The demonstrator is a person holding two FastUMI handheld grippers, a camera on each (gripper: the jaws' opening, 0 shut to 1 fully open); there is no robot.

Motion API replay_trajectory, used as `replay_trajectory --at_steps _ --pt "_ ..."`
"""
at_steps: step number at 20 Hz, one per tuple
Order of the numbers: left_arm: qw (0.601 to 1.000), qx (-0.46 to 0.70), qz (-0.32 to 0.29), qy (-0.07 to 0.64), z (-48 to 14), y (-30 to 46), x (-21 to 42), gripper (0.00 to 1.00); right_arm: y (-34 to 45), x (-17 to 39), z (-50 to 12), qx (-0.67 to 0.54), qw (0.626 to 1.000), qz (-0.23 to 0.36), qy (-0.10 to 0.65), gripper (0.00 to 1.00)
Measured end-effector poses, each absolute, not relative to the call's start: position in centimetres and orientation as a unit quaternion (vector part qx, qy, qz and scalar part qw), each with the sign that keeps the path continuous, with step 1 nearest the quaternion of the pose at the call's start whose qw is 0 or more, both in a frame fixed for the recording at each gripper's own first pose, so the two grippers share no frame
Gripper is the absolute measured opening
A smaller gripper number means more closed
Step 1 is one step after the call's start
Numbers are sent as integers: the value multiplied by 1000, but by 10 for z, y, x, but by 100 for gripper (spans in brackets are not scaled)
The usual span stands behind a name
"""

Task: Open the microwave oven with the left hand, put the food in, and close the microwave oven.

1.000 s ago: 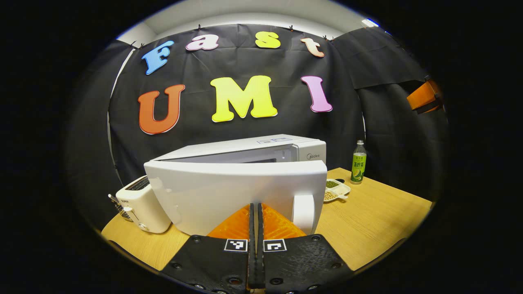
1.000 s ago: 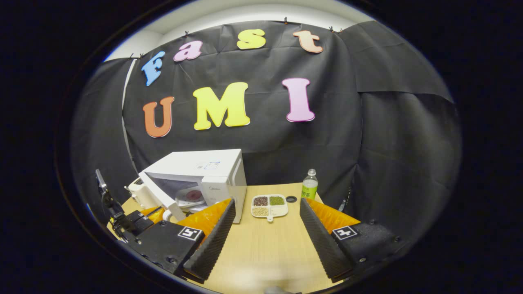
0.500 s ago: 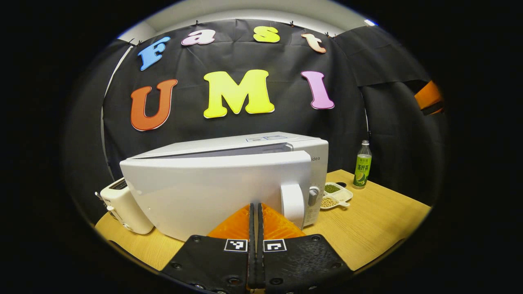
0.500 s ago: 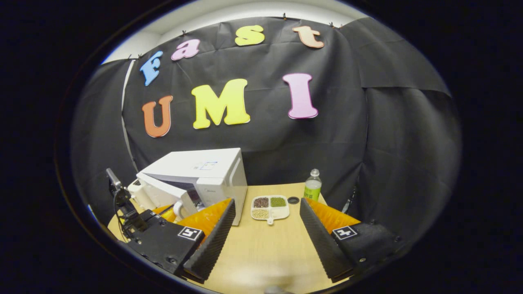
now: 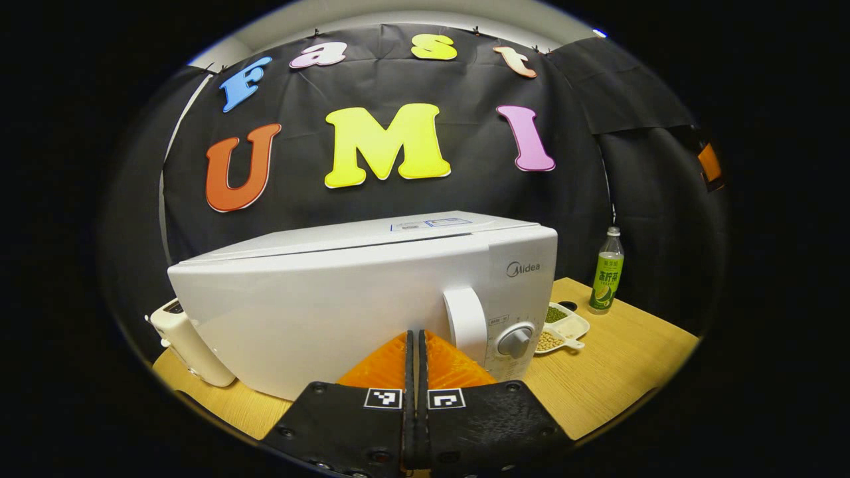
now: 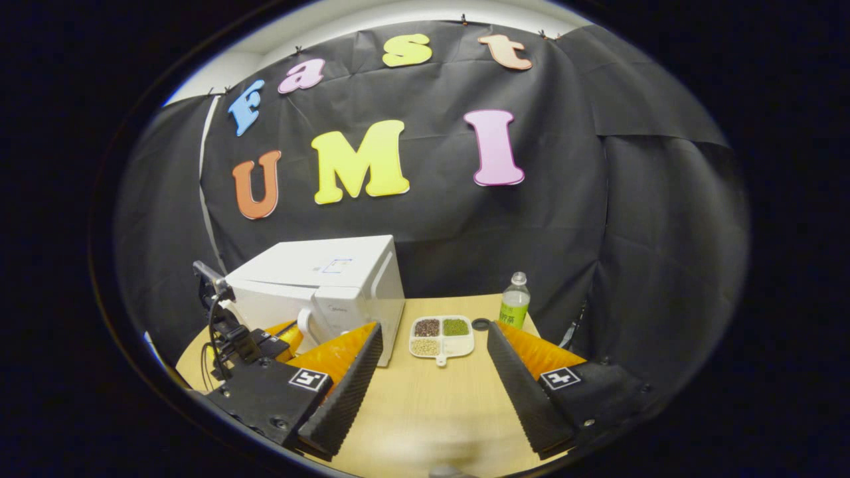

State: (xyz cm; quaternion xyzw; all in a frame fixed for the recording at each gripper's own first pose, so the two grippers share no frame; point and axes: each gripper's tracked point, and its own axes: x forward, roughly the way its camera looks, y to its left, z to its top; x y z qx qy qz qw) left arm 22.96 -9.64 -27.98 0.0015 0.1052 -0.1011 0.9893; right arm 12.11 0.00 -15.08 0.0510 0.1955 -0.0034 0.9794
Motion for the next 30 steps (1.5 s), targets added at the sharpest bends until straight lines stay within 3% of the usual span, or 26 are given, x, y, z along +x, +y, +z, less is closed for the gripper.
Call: replay_trajectory --at_steps 1,2,3,4,14,15,16,19,20,21,22,23,24,30 --pt "990 4 -99 105 -280 -96 230 0 -2 123 -152 48 979 -2 196 100" --pt "990 6 -97 105 -280 -96 231 0 -2 125 -154 48 979 -1 197 92" --pt "990 7 -96 103 -280 -97 232 0 -3 126 -155 49 979 0 199 92" --pt "990 9 -95 103 -281 -96 233 0 -3 127 -157 52 978 2 201 100" --pt "988 -3 -85 132 -291 -100 233 0 5 125 -156 54 977 14 207 100" --pt "987 -8 -84 136 -290 -100 226 0 8 124 -154 53 977 15 205 92" --pt "988 -8 -80 135 -285 -98 220 0 10 122 -149 52 978 17 201 100" --pt "986 -9 -83 146 -278 -91 194 0 18 116 -134 44 982 19 185 100" --pt "985 -11 -88 149 -274 -90 182 2 21 113 -129 42 983 19 179 92" --pt "984 -8 -92 154 -272 -87 170 15 23 109 -124 41 984 17 173 92" --pt "984 -4 -93 151 -264 -81 161 48 26 104 -119 42 985 15 167 100" --pt "986 -1 -94 141 -253 -74 152 81 29 99 -114 45 985 13 163 100" --pt "987 0 -98 131 -241 -69 146 96 33 93 -112 47 986 10 161 100" --pt "992 6 -79 93 -165 -14 89 95 53 49 -80 48 991 -11 127 100"
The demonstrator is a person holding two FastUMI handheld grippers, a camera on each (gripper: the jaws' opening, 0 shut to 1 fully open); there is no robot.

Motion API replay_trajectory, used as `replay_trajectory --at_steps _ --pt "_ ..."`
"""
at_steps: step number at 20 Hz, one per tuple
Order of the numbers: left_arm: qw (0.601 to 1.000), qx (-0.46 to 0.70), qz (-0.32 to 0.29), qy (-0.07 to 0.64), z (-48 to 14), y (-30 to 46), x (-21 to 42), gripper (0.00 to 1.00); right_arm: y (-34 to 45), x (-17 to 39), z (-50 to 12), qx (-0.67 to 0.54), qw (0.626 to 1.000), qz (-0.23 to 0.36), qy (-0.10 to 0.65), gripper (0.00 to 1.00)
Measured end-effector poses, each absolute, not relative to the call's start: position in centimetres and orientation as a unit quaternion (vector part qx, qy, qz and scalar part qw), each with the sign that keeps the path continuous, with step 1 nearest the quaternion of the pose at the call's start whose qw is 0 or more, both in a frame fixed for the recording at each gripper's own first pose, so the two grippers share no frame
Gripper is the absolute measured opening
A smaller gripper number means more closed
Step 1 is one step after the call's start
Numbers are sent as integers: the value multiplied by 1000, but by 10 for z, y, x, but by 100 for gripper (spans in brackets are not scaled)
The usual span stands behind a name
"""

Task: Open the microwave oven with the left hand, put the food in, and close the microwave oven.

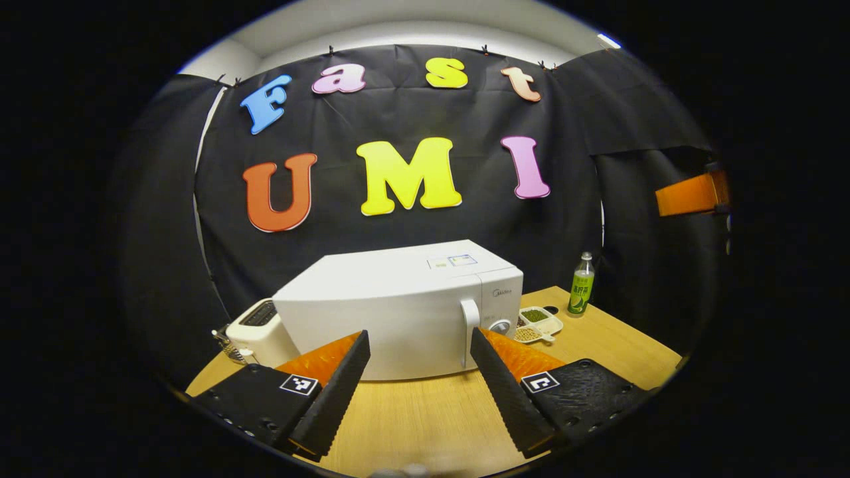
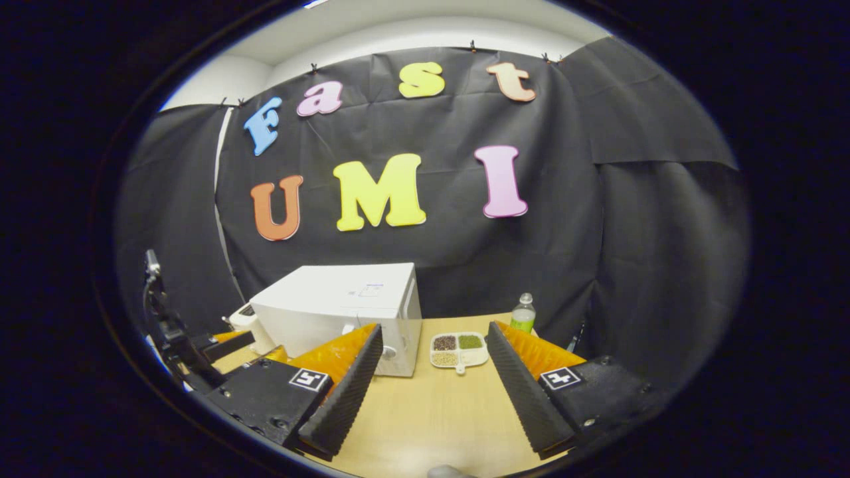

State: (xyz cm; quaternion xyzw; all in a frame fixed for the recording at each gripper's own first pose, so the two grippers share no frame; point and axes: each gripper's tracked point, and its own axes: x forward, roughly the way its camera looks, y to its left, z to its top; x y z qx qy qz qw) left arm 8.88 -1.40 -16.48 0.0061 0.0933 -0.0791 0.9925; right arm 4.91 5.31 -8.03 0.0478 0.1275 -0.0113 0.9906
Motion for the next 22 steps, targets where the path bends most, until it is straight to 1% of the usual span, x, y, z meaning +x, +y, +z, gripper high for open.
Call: replay_trajectory --at_steps 1,2,3,4,5,6,7,8,10,11,13,14,15,17,18,19,20,22 --pt "993 3 -78 83 -148 -3 78 95 57 41 -72 44 992 -16 117 100" --pt "994 -2 -79 73 -133 6 68 95 59 33 -65 36 993 -22 106 92" --pt "995 -4 -76 64 -117 17 58 95 62 25 -58 29 995 -27 97 91" --pt "996 -3 -73 57 -103 30 48 95 68 18 -54 25 995 -29 91 92" --pt "997 -2 -65 48 -89 45 40 95 73 10 -49 23 996 -29 86 100" --pt "998 -2 -57 40 -76 59 31 95 79 3 -45 22 996 -29 82 92" --pt "998 -6 -47 34 -65 72 23 95 85 -2 -39 20 996 -28 76 92" --pt "999 -15 -37 31 -56 83 15 95 90 -6 -35 18 997 -26 71 100" --pt "999 -35 -22 18 -35 102 1 95 93 -12 -30 9 997 -33 71 100" --pt "999 -42 -15 12 -26 110 -4 95 96 -15 -27 8 997 -35 70 91" --pt "999 -45 -12 3 -14 117 -10 96 103 -21 -16 11 997 -34 63 92" --pt "999 -44 -12 -1 -10 119 -12 96 106 -23 -11 12 998 -32 61 100" --pt "999 -42 -11 -3 -6 121 -14 96 109 -24 -6 13 998 -28 58 92" --pt "999 -45 -10 0 -4 122 -16 96 110 -28 4 17 998 -26 51 92" --pt "999 -44 -11 4 -4 119 -17 96 111 -29 8 16 998 -26 48 100" --pt "999 -41 -12 6 -3 118 -18 96 110 -29 11 12 999 -27 46 92" --pt "999 -39 -12 2 1 118 -18 96 110 -29 13 8 999 -27 45 100" --pt "999 -40 -16 0 4 115 -21 96 110 -29 16 6 999 -26 44 100"
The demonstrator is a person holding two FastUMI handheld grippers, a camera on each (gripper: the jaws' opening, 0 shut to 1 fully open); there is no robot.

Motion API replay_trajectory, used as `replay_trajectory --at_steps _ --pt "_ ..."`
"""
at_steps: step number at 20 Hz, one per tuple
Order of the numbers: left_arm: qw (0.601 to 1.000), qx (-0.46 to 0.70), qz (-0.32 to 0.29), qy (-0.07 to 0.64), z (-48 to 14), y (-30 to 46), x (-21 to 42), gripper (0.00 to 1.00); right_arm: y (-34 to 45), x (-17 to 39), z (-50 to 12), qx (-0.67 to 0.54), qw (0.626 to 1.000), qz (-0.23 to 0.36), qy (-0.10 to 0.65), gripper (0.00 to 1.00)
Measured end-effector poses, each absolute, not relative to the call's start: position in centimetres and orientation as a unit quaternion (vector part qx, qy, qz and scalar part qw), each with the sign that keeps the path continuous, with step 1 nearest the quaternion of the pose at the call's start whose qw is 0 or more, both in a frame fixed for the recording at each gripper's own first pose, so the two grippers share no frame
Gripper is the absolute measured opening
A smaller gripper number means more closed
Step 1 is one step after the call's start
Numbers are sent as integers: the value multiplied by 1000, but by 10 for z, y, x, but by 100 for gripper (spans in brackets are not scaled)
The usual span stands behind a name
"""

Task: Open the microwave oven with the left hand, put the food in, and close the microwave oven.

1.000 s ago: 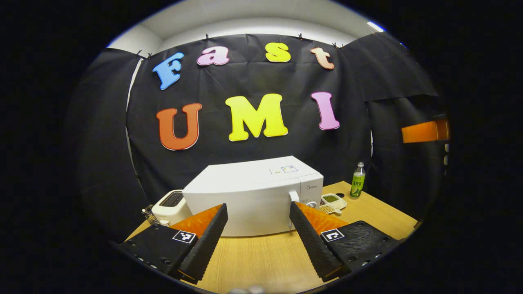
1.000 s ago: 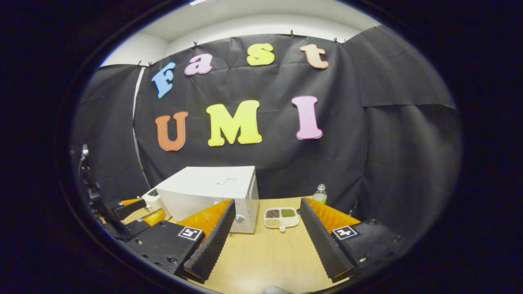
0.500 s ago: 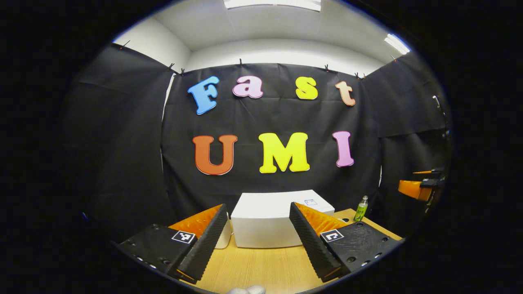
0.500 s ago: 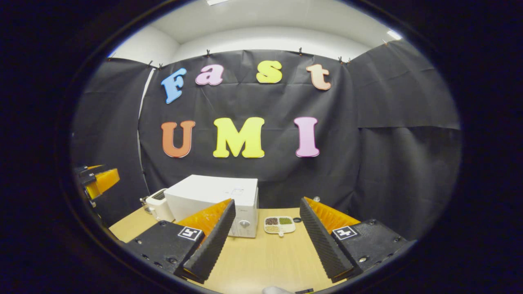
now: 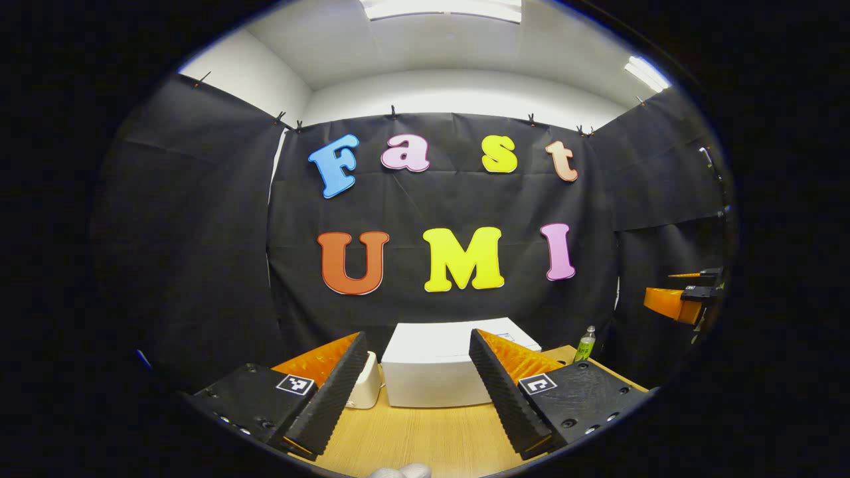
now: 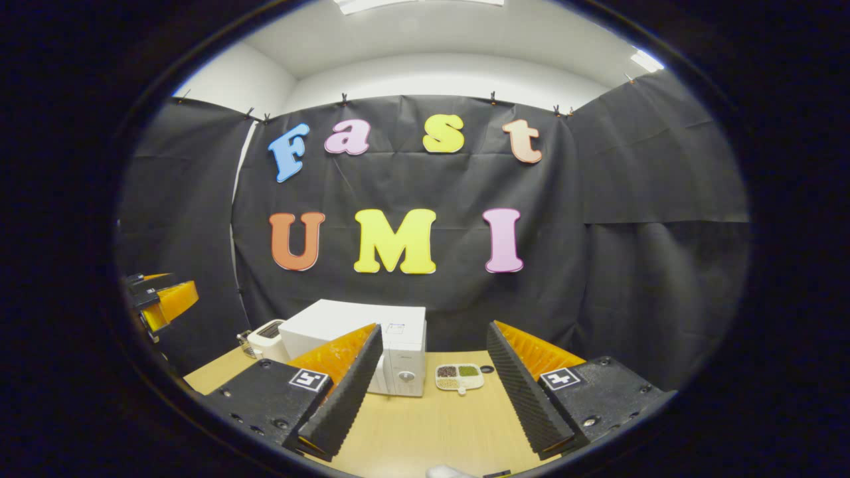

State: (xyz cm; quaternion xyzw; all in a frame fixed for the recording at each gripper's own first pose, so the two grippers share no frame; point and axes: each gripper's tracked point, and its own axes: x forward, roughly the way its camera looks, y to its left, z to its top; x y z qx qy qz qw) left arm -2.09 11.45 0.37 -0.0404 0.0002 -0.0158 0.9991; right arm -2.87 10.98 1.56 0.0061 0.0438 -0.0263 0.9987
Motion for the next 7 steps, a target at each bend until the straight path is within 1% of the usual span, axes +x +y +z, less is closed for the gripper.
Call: replay_trajectory --at_steps 1,5,6,7 --pt "999 -45 -18 1 5 112 -22 87 110 -29 17 7 999 -27 43 100" --pt "999 -48 -14 -2 12 114 -25 86 111 -28 15 15 999 -21 46 100" --pt "999 -47 -13 -2 12 114 -26 86 109 -27 17 14 999 -21 45 92" --pt "999 -44 -13 -2 11 115 -27 86 109 -27 17 14 999 -21 45 92"
